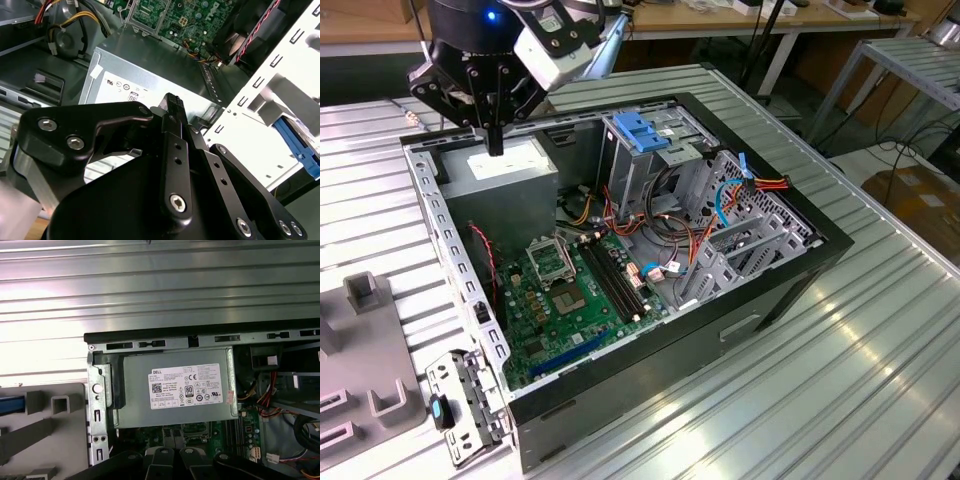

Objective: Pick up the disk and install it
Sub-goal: 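Reach for the disk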

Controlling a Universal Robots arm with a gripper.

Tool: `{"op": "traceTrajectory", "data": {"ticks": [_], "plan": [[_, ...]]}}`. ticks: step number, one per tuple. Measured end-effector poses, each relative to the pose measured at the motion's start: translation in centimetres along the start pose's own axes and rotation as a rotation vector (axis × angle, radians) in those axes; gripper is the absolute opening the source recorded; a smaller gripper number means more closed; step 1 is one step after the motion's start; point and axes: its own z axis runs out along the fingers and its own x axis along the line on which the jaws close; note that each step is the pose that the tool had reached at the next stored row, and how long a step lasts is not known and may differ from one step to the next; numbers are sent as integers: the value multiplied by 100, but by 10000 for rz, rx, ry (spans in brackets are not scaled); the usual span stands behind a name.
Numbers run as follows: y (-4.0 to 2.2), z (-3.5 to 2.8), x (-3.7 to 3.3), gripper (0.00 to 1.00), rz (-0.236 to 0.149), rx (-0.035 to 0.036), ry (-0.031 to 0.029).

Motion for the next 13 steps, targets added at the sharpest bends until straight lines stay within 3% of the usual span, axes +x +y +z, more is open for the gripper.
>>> {"op": "traceTrajectory", "data": {"ticks": [13], "plan": [[-4,4,50,11,-1,0,3]]}}
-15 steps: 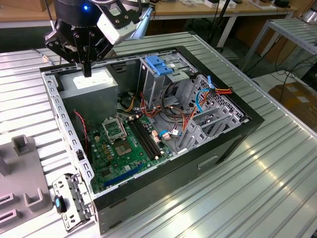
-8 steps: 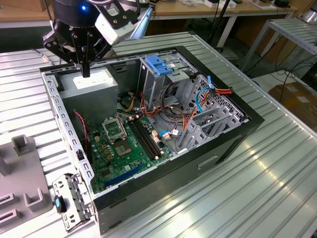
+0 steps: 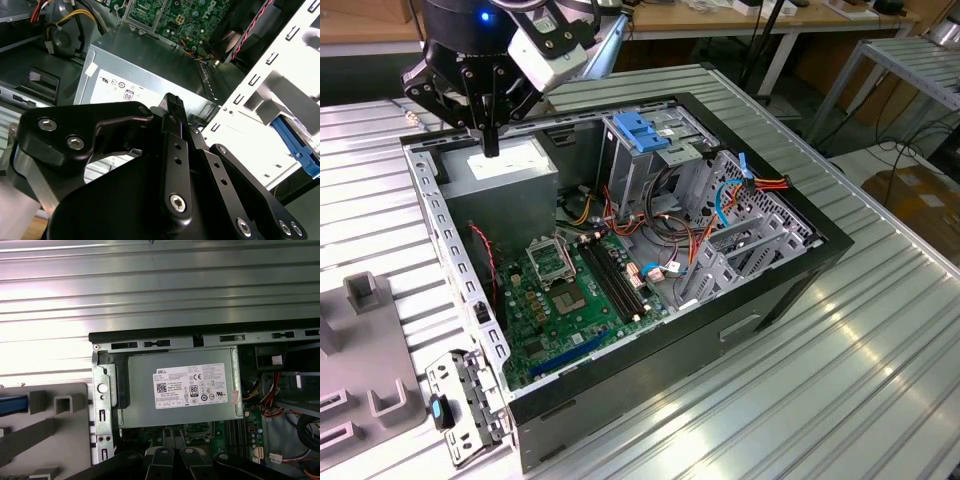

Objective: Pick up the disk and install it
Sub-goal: 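Reach for the disk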

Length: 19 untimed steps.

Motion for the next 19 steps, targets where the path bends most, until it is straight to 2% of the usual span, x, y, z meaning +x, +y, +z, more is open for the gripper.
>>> {"op": "traceTrajectory", "data": {"ticks": [19], "plan": [[-6,11,65,11,1,2,24]]}}
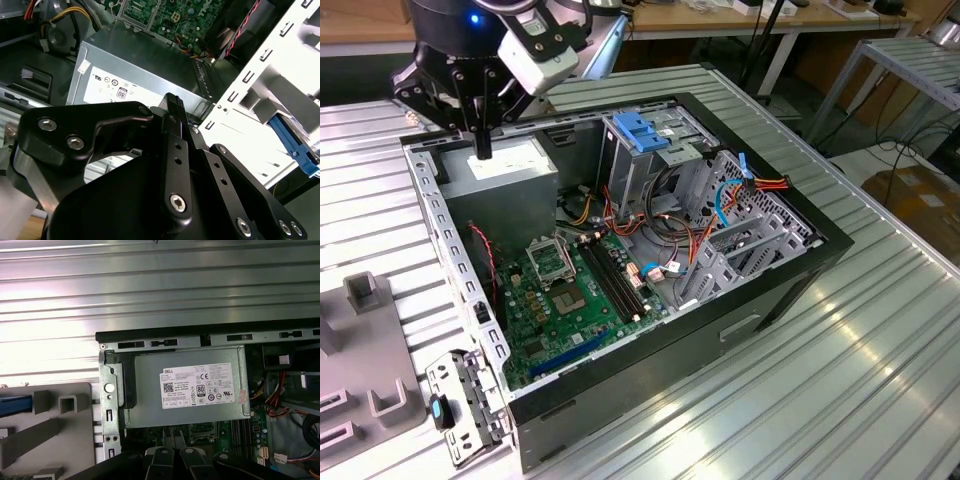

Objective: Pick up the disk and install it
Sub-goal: 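Reach for the disk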

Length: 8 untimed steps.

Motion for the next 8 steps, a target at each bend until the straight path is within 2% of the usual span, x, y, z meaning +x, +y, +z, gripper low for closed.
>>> {"op": "traceTrajectory", "data": {"ticks": [8], "plan": [[-1,5,19,11,1,1,17]]}}
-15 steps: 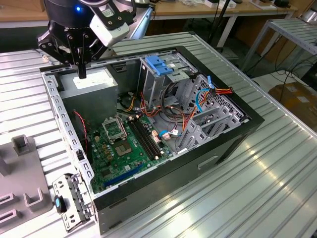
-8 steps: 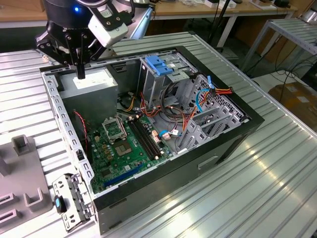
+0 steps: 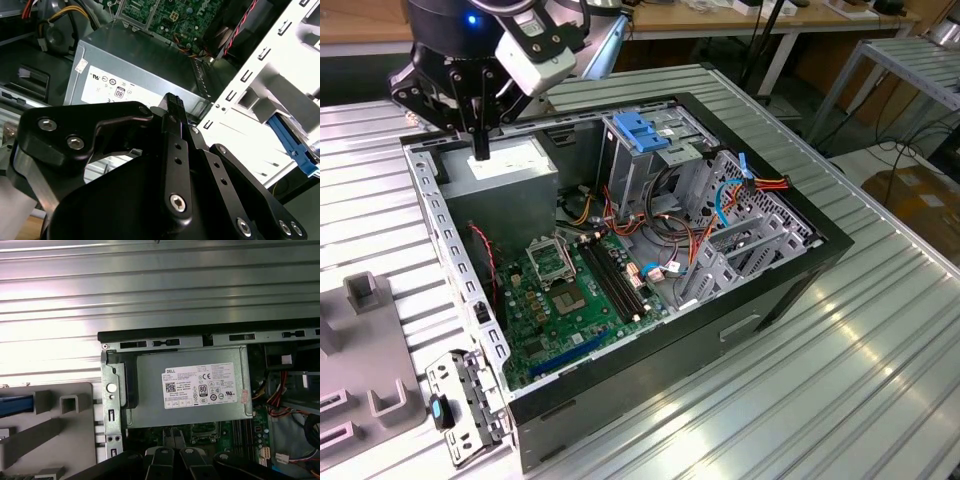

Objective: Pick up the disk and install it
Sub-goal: 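Reach for the disk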

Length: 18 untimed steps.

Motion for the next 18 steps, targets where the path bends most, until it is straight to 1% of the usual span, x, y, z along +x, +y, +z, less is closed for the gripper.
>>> {"op": "traceTrajectory", "data": {"ticks": [18], "plan": [[-4,12,50,11,1,3,28]]}}
